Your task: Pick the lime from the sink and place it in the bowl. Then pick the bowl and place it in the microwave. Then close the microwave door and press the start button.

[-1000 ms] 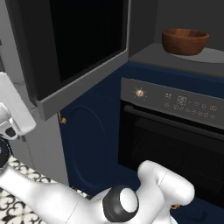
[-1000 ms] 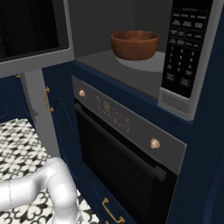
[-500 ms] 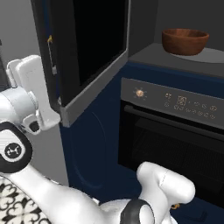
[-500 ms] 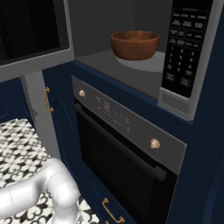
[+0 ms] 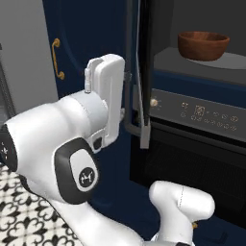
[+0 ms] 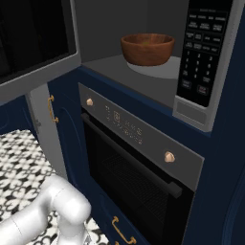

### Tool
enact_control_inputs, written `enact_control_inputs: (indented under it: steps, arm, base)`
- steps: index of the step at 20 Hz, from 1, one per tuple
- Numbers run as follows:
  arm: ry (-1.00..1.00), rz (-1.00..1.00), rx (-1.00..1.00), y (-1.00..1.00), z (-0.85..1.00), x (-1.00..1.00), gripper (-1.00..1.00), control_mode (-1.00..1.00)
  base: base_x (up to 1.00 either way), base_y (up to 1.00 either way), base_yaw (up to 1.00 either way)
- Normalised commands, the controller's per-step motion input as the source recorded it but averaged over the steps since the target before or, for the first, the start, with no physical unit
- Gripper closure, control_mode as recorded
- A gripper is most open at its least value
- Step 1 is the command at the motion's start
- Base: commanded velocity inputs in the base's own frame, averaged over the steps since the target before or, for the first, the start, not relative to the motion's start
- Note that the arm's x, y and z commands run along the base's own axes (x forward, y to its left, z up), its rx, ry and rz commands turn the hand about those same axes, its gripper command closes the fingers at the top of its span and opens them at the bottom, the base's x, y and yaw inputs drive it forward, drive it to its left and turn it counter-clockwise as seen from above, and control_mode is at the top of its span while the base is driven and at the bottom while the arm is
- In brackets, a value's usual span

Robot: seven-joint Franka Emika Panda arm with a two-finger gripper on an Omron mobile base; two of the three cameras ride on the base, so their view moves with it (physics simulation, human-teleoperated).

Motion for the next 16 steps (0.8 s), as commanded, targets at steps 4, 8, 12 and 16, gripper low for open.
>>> enact_control_inputs:
  steps: [4,8,12,16]
  arm:
    - [-0.02,0.0,0.24,-1.0,-0.02,0.38,-1.0,-1.0]
    - [-0.14,0.0,0.23,-1.0,0.0,0.1,-1.0,-1.0]
    - [-0.19,0.0,0.25,-1.0,0.0,0.0,-1.0,-1.0]
    - [-0.17,0.0,0.26,-1.0,0.0,0.0,-1.0,-1.0]
  base:
    - [0.0,0.0,0.0]
    - [0.0,0.0,0.0]
    - [0.0,0.0,0.0]
    - [0.0,0.0,0.0]
